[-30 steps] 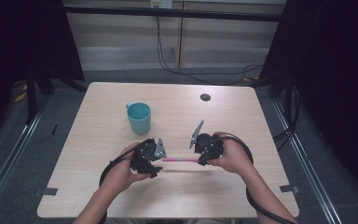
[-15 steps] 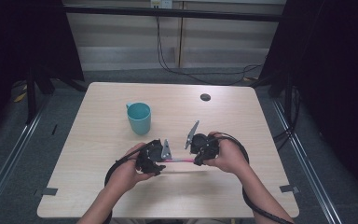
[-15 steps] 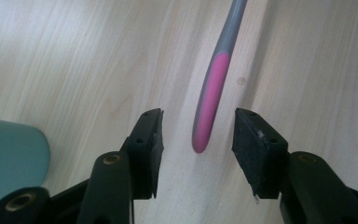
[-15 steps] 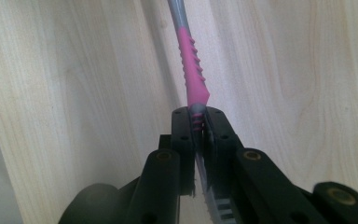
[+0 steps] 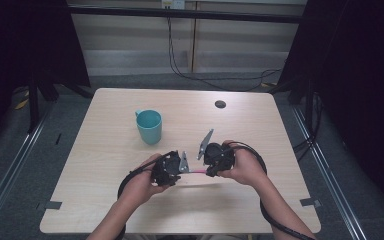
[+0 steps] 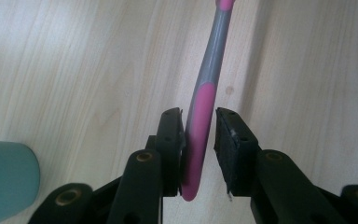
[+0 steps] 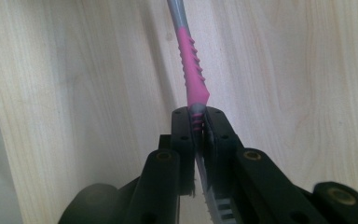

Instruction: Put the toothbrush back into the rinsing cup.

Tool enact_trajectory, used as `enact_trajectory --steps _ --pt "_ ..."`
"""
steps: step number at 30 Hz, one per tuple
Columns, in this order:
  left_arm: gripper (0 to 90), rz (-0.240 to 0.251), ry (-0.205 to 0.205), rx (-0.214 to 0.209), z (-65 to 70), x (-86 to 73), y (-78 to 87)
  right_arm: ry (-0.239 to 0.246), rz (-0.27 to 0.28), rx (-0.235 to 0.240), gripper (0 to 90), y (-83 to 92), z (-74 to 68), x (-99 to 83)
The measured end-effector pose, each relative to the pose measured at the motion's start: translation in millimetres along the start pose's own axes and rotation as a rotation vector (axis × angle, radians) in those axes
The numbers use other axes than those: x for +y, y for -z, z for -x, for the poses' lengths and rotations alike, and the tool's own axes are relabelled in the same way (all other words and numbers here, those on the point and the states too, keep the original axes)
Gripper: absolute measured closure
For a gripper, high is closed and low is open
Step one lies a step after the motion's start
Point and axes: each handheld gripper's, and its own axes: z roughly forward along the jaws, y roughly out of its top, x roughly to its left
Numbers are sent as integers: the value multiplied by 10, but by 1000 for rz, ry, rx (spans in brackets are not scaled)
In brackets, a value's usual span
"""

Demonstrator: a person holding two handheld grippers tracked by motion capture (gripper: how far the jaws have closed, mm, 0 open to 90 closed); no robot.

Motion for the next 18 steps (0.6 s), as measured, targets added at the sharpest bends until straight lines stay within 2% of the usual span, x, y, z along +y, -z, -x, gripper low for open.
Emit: enact_trajectory --steps 2,3,4,6,10,13,15,18 --pt "786 1 9 -20 -1 -7 1 9 -4 1 838 4 -7 6" --pt "788 -7 11 -31 -2 -12 2 23 -3 1 838 0 -6 6" --pt "794 -11 10 -45 1 -15 -3 13 -5 6 838 -3 -23 8" --pt "803 -21 1 -54 7 -12 -12 42 1 1 834 -14 -18 11" --pt "812 -35 -15 -68 21 -14 -4 59 -7 -1 822 -27 -23 22" --pt "813 -24 5 -74 5 -42 4 50 19 1 803 -14 -17 6" --pt "813 -32 8 -81 -13 -60 14 42 27 -14 739 -6 -6 -8" --pt "813 -22 16 -83 -27 -87 27 14 51 -23 582 12 22 -35"
